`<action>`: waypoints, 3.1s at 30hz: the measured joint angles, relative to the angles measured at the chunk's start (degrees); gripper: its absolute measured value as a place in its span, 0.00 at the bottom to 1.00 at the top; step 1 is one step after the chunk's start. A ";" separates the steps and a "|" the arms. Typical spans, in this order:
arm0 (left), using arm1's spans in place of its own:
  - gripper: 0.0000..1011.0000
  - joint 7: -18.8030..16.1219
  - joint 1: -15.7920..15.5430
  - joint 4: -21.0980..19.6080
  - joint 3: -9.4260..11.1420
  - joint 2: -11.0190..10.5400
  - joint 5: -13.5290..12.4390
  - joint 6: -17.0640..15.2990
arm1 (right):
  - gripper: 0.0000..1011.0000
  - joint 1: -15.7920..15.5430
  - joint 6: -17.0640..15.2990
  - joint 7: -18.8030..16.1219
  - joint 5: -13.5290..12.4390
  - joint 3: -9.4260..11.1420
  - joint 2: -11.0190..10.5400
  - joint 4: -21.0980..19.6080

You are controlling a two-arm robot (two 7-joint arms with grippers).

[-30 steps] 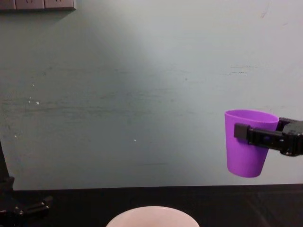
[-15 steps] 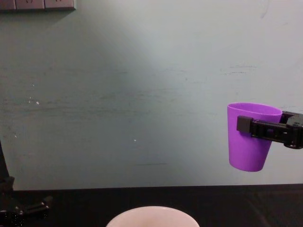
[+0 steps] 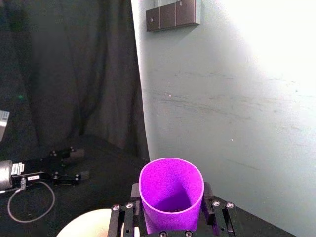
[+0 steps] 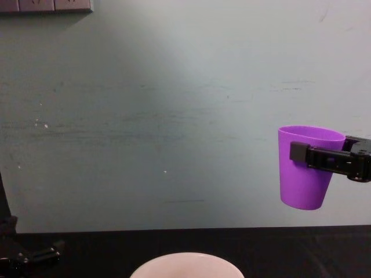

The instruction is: Pick up the cup and pour the mung beans from the cup into the bowl.

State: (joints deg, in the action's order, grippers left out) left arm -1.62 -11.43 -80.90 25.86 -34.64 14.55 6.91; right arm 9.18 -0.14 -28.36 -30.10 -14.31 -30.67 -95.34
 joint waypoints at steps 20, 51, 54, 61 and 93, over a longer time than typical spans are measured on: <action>0.99 0.00 0.00 0.00 0.00 0.00 0.00 0.00 | 0.71 0.00 0.00 0.02 0.12 0.00 0.06 0.00; 0.99 0.00 0.00 0.00 0.00 0.00 0.00 0.00 | 0.71 0.00 0.00 0.02 0.12 0.00 0.06 0.00; 0.99 0.00 0.00 0.00 0.00 0.00 0.00 0.00 | 0.71 0.00 0.00 0.03 0.12 0.00 0.06 0.00; 0.99 0.00 0.00 0.00 0.00 0.00 0.00 0.00 | 0.71 0.00 0.00 0.03 0.12 0.00 0.06 0.00; 0.99 0.00 0.00 0.00 0.00 0.00 0.00 0.00 | 0.71 0.00 0.00 0.02 0.12 0.00 0.06 0.00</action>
State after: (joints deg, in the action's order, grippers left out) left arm -1.62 -11.43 -80.90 25.86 -34.65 14.55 6.91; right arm 9.18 -0.14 -28.33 -29.98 -14.31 -30.61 -95.34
